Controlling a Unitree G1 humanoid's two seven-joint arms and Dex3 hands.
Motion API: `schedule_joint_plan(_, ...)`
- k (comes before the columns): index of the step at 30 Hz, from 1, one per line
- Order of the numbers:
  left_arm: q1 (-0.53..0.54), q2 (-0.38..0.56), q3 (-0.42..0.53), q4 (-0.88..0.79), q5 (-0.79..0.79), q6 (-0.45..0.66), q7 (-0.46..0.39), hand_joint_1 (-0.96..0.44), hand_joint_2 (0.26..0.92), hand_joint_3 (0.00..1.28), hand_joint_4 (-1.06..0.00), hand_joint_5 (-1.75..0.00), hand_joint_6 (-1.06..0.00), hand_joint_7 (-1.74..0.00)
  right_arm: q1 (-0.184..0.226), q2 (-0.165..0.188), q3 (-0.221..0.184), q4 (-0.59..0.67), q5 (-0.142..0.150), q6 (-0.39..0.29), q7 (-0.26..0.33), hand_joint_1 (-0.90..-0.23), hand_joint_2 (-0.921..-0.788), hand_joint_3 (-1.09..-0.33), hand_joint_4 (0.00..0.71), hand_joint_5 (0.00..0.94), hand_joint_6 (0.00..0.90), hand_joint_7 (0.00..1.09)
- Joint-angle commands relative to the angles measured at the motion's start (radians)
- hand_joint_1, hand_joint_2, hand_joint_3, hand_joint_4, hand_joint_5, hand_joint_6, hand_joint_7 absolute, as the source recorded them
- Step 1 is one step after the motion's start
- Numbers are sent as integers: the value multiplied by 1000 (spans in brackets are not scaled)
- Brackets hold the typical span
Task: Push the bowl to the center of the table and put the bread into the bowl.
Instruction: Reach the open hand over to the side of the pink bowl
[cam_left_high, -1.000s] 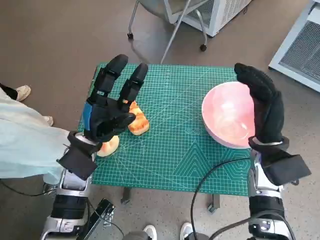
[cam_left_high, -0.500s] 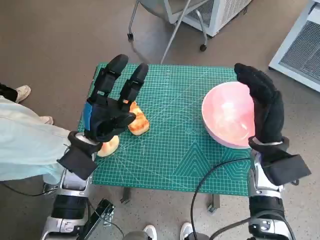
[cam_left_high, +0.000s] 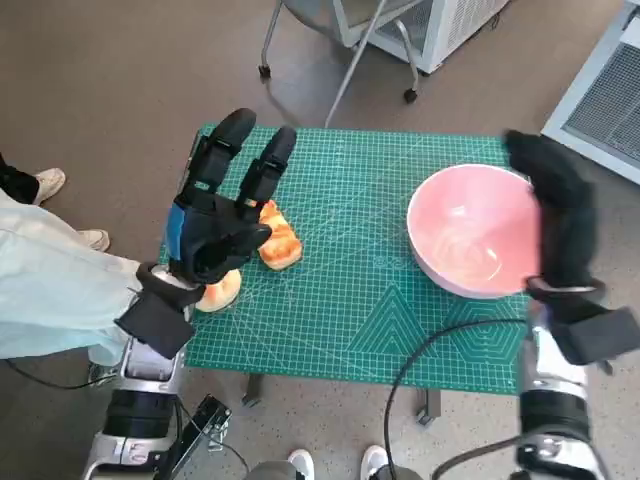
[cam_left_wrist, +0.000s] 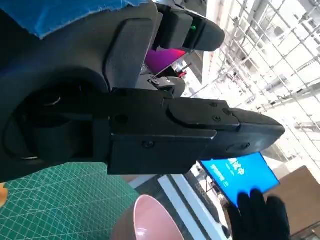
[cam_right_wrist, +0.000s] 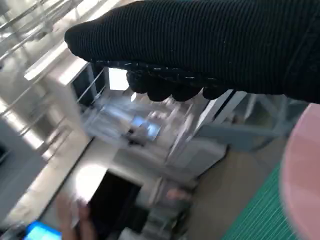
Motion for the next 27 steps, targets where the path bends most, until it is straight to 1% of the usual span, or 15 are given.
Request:
schedule_joint_plan(1,3,10,6,2,-7,-7,-5,-227,871,9,-149,-200,1,-712,-10,-31,-45,107,-25,-2,-87,-546,-921,-752,325,3,-1,819)
schedule_joint_plan(2,2,11,6,3,-6,-7,-5,-228,871,9,-148,-201,1,-712,-13,-34,-51,123,-27,-2,-100,-534,-921,-766,330,5,-1,822)
schedule_joint_plan(3,2,12,6,3,-5,-6,-3,-229,871,9,-149,-201,1,-711,-16,-38,-62,148,-22,2,-115,-526,-921,-779,334,8,-1,824)
schedule_joint_plan(5,-1,14,7,6,-3,-7,-2,-230,871,9,-149,-202,1,-711,-25,-45,-77,194,-14,6,-138,-518,-921,-796,340,11,-1,826)
schedule_joint_plan(10,-9,20,10,18,3,-12,1,-235,872,9,-152,-205,1,-710,-49,-58,-102,310,-8,15,-184,-507,-921,-848,343,13,-1,827)
schedule_joint_plan(12,-13,22,12,21,4,-12,1,-240,872,9,-152,-207,1,-711,-61,-57,-111,356,-1,28,-196,-499,-921,-877,336,9,-1,824)
schedule_joint_plan(15,-17,24,12,23,6,-12,4,-244,872,9,-152,-208,1,-711,-82,-46,-123,423,9,69,-204,-492,-921,-914,327,5,-1,812)
schedule_joint_plan(18,-23,24,10,30,8,-12,4,-246,873,9,-152,-209,1,-710,-98,-36,-124,467,9,105,-207,-491,-921,-938,314,2,-1,794)
schedule_joint_plan(23,-29,21,6,35,4,-11,2,-244,873,8,-152,-211,1,-710,-131,-10,-136,513,34,191,-166,-479,-921,-951,280,0,-1,765)
schedule_joint_plan(27,-25,21,5,23,2,-5,-1,-240,873,8,-158,-217,1,-710,-155,6,-130,533,32,247,-154,-470,-921,-964,243,0,-1,731)
